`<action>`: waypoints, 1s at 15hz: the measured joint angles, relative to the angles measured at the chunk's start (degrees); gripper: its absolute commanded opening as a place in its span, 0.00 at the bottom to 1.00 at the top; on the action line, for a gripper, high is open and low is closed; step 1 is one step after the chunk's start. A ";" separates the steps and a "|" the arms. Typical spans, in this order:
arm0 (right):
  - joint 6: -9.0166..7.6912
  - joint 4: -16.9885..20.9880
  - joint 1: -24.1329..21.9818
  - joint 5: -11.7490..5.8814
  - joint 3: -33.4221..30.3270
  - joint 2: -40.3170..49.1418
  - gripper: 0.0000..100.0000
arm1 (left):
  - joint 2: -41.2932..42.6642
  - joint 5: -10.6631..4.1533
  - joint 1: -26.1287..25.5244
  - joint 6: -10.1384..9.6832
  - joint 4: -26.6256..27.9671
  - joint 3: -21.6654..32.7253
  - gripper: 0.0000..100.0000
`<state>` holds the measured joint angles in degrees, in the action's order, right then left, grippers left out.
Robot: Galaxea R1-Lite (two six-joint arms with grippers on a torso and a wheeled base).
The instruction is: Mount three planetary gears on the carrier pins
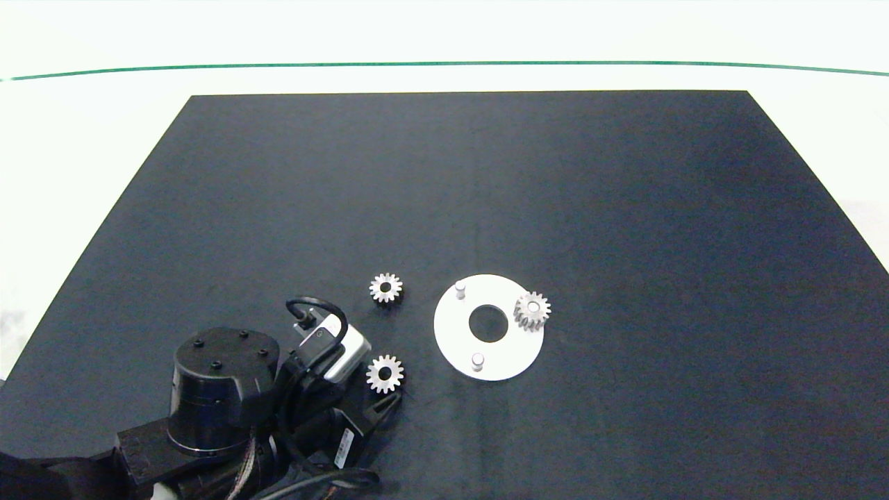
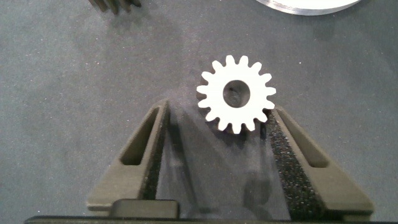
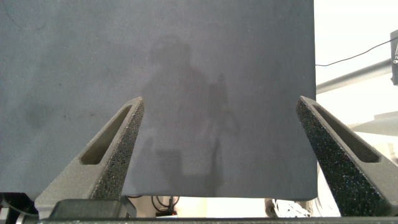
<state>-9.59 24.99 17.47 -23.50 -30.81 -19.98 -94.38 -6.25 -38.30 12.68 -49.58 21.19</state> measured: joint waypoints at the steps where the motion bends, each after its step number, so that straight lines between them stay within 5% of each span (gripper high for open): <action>1: 0.00 0.02 0.00 0.00 0.02 -0.09 1.00 | 0.00 0.00 0.00 0.00 0.00 0.02 0.53; 15: 0.00 0.02 0.00 0.02 0.22 -0.33 1.00 | 0.02 -0.05 0.02 -0.20 -0.23 0.00 0.26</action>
<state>-9.59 25.02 17.47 -23.48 -30.59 -20.31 -94.36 -6.30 -38.28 12.48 -49.81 21.19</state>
